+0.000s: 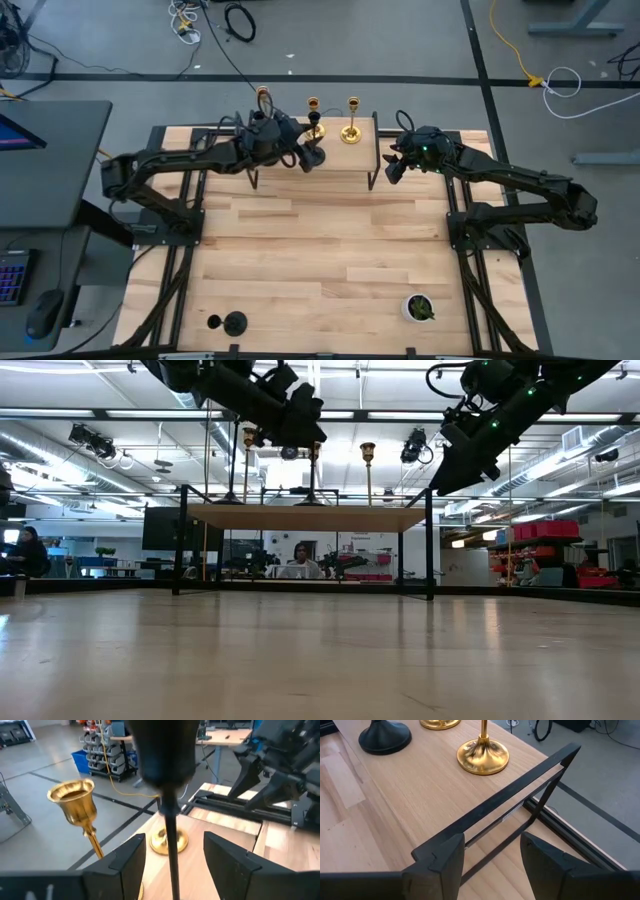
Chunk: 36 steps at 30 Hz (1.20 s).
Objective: Pick & Place candle stick holders
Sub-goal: Put the black candle holder aligned with the other black candle holders on the shelf
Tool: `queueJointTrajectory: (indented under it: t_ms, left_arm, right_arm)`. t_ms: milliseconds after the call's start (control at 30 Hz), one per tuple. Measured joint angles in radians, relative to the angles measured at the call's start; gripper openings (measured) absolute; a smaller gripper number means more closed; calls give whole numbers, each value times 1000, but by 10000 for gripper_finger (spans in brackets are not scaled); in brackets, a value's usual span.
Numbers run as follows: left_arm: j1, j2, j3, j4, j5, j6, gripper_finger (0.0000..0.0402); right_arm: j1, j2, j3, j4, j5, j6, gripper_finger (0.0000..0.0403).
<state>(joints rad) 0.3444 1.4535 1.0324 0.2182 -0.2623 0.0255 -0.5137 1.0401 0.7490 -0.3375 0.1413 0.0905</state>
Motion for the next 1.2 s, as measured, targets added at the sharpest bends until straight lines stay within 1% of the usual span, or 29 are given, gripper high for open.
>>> queueJointTrajectory:
  t_ms: [200,400,533,700,767,833,900,967,1033,1067,1133,1200]
  left_arm:
    - [-25,-61,-1,-104,-6,6,202]
    - [-94,-121,1,-163,-6,7,202]
    - [-147,-177,1,-268,-6,8,202]
    - [-214,-258,1,-451,-25,8,202]
    - [-245,-297,1,-543,-12,4,202]
    - [-279,-342,1,-663,45,3,202]
    - [-318,-382,1,-756,143,-14,202]
    - [-358,-423,1,-860,283,-17,202]
    - [-406,-458,0,-921,430,-19,202]
    - [-433,-475,-9,-929,494,-30,202]
    - [-490,-506,-30,-898,577,-63,202]
    - [-558,-534,-62,-828,603,-96,202]
  right_arm:
    - [0,0,0,-1,0,1,194]
    - [0,0,0,-1,0,6,194]
    - [0,0,0,-2,0,6,194]
    - [0,0,0,-1,0,6,194]
    - [0,0,0,-2,0,6,194]
    - [0,0,0,-2,0,6,194]
    - [0,0,0,-2,0,6,194]
    - [0,0,0,-1,0,6,194]
    - [0,0,0,-1,0,7,194]
    - [0,0,0,-1,0,12,194]
    - [0,0,0,-2,0,22,194]
    - [0,0,0,-2,0,26,194]
